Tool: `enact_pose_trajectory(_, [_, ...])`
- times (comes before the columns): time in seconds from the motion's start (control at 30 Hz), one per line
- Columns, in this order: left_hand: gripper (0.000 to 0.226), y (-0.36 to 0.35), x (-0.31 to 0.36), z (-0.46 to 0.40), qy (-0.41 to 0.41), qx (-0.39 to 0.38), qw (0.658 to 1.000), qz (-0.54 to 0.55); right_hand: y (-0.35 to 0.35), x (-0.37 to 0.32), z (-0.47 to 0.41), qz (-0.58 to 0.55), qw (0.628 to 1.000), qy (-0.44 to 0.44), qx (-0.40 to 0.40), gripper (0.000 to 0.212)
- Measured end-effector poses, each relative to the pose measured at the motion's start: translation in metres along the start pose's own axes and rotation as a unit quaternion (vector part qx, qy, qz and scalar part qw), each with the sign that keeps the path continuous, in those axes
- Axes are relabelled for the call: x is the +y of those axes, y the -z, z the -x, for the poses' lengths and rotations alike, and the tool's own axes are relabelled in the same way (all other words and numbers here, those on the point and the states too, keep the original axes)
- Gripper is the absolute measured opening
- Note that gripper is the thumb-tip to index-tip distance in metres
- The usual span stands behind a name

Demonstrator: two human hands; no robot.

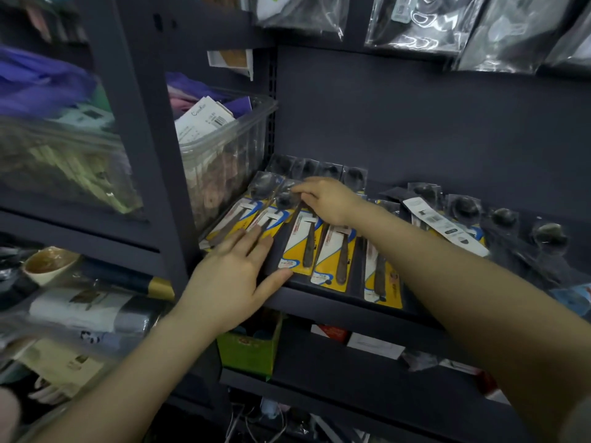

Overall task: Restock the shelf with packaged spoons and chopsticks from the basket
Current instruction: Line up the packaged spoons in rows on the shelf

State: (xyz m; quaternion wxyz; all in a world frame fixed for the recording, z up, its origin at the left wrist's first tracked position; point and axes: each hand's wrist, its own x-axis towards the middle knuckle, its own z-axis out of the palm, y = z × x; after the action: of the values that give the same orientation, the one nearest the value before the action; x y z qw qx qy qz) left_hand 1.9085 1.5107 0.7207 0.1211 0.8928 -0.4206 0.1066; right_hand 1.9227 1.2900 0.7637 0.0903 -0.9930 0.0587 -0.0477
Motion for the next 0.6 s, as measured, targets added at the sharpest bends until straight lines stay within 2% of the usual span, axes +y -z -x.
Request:
enact_pose_trajectory(0.17, [0.091, -0.004, -0.002, 0.000, -0.014, -0.010, 1.000, 0.016, 0.001, 0.005, -0.007, 0.022, 0.999, 0.011, 0.026, 0.039])
enact_pose_trajectory(0.27, [0.098, -0.007, 0.000, 0.001, -0.015, -0.005, 1.000, 0.017, 0.010, 0.021, -0.006, 0.004, 0.993, -0.073, 0.088, 0.038])
enact_pose_trajectory(0.33, [0.102, -0.008, 0.001, 0.001, -0.012, -0.010, 1.000, 0.018, 0.013, 0.031, -0.006, 0.013, 0.987, -0.129, 0.092, 0.030])
enact_pose_trajectory(0.4, [0.101, -0.006, 0.001, 0.000, -0.015, -0.019, 1.000, 0.018, 0.013, 0.033, -0.005, -0.009, 0.986, -0.138, 0.090, 0.022])
enact_pose_trajectory(0.5, [0.089, -0.005, 0.001, -0.001, -0.031, -0.013, 0.999, 0.024, 0.012, 0.028, -0.007, -0.048, 0.982, -0.149, 0.104, 0.018])
enact_pose_trajectory(0.6, [0.076, -0.003, 0.000, -0.002, -0.051, -0.024, 0.998, 0.028, 0.011, 0.023, -0.006, -0.013, 0.980, -0.161, 0.113, 0.026])
